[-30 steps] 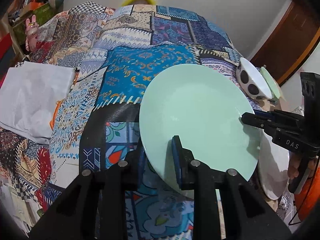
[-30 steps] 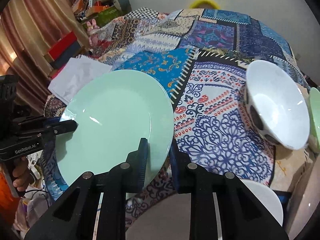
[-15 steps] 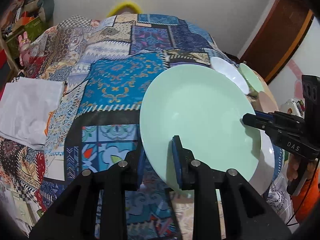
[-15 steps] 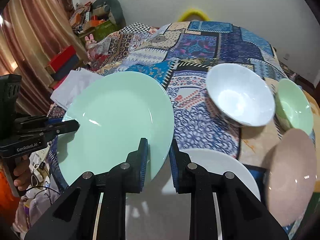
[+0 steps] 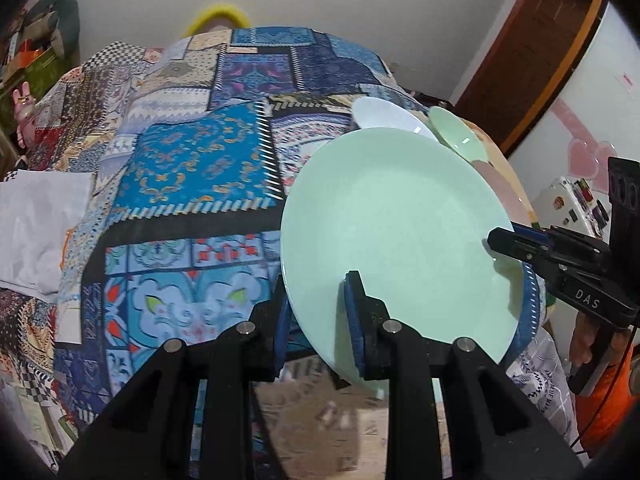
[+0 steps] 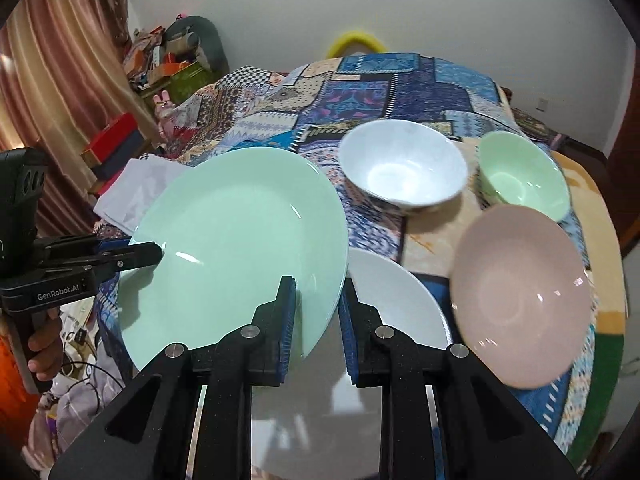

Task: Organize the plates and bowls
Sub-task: 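Lower the mint-green plate onto the white plate with both tools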

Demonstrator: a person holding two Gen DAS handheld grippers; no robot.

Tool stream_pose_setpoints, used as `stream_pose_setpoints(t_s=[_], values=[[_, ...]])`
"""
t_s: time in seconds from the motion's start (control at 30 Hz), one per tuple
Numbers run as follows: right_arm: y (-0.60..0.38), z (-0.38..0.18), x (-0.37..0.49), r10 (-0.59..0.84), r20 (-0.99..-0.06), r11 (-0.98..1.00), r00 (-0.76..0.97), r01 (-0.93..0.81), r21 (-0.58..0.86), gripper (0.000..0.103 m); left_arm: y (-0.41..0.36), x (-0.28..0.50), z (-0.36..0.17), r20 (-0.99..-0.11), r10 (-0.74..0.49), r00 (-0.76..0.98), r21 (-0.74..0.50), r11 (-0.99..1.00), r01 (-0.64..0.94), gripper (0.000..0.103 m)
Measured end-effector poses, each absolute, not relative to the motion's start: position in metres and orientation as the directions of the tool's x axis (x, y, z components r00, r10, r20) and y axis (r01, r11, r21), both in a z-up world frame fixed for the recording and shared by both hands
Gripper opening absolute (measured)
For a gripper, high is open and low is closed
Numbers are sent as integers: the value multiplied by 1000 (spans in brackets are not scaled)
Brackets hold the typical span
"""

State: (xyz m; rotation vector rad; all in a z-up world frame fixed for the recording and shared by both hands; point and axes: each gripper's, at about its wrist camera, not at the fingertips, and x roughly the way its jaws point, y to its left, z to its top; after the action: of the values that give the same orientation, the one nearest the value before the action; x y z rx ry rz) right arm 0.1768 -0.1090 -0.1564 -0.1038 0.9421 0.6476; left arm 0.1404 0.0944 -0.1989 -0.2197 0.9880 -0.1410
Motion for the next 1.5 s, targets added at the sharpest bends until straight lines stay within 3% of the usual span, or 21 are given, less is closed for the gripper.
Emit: stream_pose_setpoints(t_s=[0.73,1.5], values=[[-166,-190,164,442,-809,860,387,-439,260,20,37,151,-239,-864,-263,430,-257,964,73,26],[-179,-203,166,456,-812,861,363,-411,299,19,21,156,-246,-882,-130,452,-92,990,105,28]])
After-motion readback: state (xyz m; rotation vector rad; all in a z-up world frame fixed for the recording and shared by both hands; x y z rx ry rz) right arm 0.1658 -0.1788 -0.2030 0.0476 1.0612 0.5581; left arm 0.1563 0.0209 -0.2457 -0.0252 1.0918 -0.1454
